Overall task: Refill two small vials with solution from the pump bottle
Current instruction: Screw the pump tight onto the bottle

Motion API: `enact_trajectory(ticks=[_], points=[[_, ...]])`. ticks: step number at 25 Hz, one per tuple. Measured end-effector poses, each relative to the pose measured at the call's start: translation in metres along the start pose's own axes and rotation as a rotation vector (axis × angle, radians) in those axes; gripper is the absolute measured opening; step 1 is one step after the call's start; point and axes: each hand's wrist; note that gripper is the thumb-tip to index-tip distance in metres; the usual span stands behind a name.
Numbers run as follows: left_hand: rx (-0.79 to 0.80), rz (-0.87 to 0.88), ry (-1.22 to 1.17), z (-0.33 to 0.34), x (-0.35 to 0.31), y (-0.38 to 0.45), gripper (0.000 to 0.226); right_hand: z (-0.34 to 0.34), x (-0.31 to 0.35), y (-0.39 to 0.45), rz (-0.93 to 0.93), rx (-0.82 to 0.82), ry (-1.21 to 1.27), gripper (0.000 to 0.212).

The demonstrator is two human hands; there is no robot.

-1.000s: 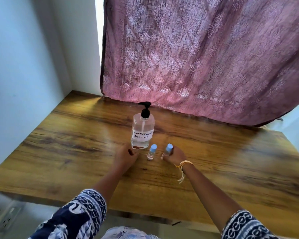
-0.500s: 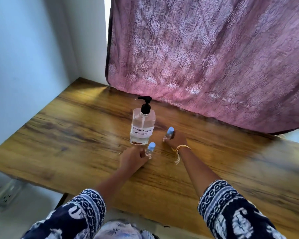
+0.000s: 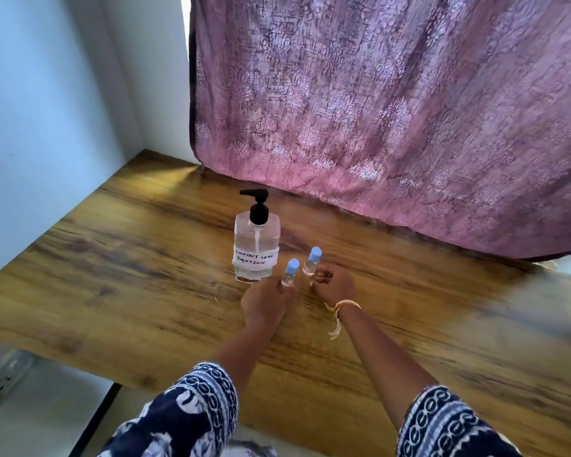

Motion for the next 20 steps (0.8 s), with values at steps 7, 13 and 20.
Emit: enact_trajectory(ticks=[7,13,20], points=[[-0.022,-0.028,0.031,0.008,-0.004,0.004,0.036,-0.003,-0.01,-0.017,0.047,0.055,-0.017,0.032],[-0.031,0.034,0.071,0.009,0.007,0.002,0.036,0.005,0.018,0.003,0.052,-0.015,0.04,0.055],[-0.092,0.049,-0.181,-0.003,0.023,-0.013,0.02,0.005,0.006,0.002,-0.052,0.059,-0.011,0.03]])
Point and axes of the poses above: each hand's wrist, its own y-axis towards the middle knuckle, its own z-axis out of the palm, x = y × z, and after that the axes turned 10 degrees about -x, right-handed
